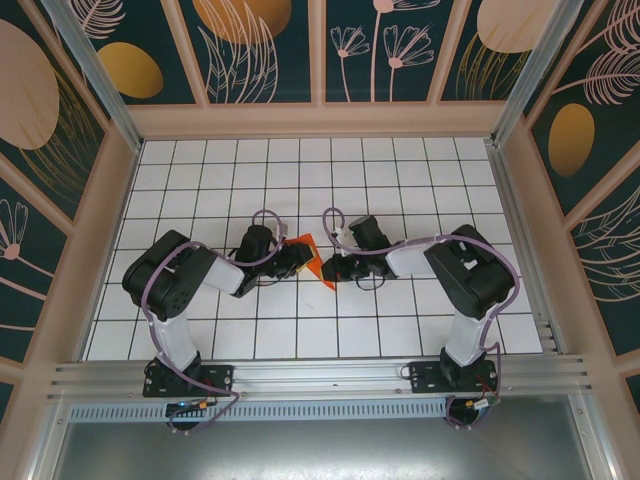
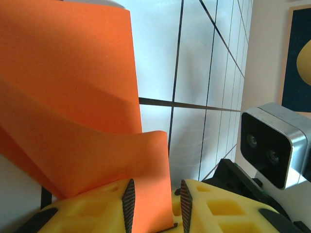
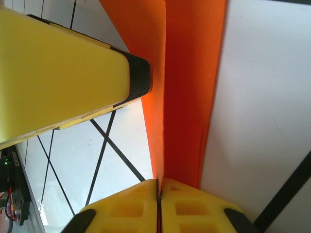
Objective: Fold a paper plane with a square sheet of paper (pick it up from the middle)
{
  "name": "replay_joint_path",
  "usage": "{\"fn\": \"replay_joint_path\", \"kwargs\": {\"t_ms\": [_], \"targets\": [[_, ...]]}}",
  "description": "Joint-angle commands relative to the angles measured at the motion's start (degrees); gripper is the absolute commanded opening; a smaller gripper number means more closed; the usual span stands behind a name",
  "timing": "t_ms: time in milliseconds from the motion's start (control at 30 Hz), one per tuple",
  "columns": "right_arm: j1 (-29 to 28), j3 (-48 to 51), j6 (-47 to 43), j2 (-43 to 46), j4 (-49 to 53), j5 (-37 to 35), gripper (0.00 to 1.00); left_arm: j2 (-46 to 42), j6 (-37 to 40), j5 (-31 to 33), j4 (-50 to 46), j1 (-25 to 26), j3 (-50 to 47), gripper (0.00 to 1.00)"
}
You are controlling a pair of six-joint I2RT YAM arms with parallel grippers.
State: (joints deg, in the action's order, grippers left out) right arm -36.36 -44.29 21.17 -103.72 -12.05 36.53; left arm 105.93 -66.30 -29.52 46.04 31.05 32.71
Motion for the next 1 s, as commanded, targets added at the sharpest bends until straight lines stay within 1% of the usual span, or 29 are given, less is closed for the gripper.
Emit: {"fn": "replay_joint_path", "kwargs": {"t_ms": [0,67,167,333,733,800,867,967], "targets": [[-0.12,-1.32,-0.25,3.18,3.46,-0.71,0.15,2.09,1.14,3.33,-5.44,0.15,0.36,0.33],[-0.03,-1.36,-0.36,5.13,4.71,-0.83,0.19,2.17,1.14,3.37,-5.44,0.11,0.42,0.34],[0.11,-0.58,-0.21,6.47,5.52,-0.49,0.21,2.30,1.28,3.15,-5.61,0.15,0.65,0.33],[0.20,1.14,0.36,6.04,4.89,-0.45,0.21,2.60,1.27,3.09,-5.52,0.15,0.73,0.33],[0.07,1.23,-0.42,2.23,5.45,-1.71,0.19,2.52,1.27,2.99,-5.52,0.15,0.54,0.33],[0.14,1.14,-0.59,1.87,5.63,-1.89,0.17,2.53,1.32,3.07,-5.51,0.15,0.51,0.32],[0.06,1.14,-0.60,1.49,5.73,-2.07,0.11,2.53,1.28,3.11,-5.52,0.16,0.53,0.32],[-0.14,1.31,-0.77,0.91,5.76,-2.21,0.08,2.54,1.27,3.15,-5.60,0.08,0.51,0.32]]}}
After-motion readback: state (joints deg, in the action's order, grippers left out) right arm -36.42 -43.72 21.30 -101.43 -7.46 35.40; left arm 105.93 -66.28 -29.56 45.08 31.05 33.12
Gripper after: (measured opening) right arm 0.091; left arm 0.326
